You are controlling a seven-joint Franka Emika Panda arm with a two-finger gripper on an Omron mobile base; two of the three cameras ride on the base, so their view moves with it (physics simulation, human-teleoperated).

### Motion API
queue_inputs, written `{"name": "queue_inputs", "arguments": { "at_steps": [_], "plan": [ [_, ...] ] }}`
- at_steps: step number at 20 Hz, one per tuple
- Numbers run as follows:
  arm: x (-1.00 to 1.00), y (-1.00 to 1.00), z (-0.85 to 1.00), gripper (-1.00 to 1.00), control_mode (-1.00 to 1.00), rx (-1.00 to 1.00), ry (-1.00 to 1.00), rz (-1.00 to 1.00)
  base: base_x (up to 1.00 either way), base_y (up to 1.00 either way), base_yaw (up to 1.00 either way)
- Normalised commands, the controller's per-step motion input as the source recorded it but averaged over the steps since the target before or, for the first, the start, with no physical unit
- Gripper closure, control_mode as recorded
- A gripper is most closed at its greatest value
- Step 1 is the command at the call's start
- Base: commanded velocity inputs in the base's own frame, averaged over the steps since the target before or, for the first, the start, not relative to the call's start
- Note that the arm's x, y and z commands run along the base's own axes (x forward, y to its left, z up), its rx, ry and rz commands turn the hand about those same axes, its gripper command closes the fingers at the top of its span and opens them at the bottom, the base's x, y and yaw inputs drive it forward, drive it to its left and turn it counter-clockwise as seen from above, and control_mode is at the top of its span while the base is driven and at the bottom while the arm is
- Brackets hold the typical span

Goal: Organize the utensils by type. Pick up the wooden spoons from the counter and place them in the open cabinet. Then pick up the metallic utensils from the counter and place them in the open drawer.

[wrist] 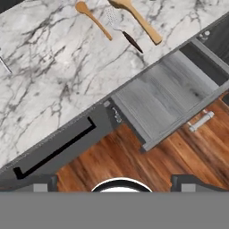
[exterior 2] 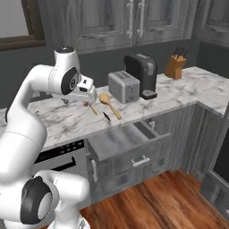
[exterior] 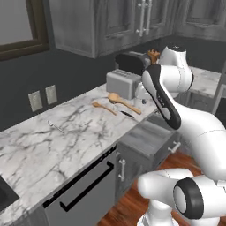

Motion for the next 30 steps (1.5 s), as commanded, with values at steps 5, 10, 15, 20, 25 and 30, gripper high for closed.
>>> {"name": "queue_inputs", "arguments": {
  "at_steps": [5, 10, 15, 20, 25, 30],
  "plan": [
    [0.00, 0.00, 0.00, -1.00, 1.00, 0.00, 0.00, 0.00, 0.00, 0.14, -0.35],
    [0.00, 0.00, 0.00, -1.00, 1.00, 0.00, 0.00, 0.00, 0.00, 0.21, -0.31],
    [0.00, 0.00, 0.00, -1.00, 1.00, 0.00, 0.00, 0.00, 0.01, 0.45, -0.29],
    [0.00, 0.00, 0.00, -1.00, 1.00, 0.00, 0.00, 0.00, 0.07, 0.52, -0.25],
    [0.00, 0.00, 0.00, -1.00, 1.00, 0.00, 0.00, 0.00, 0.18, 0.36, -0.16],
    [0.00, 0.00, 0.00, -1.00, 1.00, 0.00, 0.00, 0.00, 0.16, 0.48, -0.11]
  ]
}}
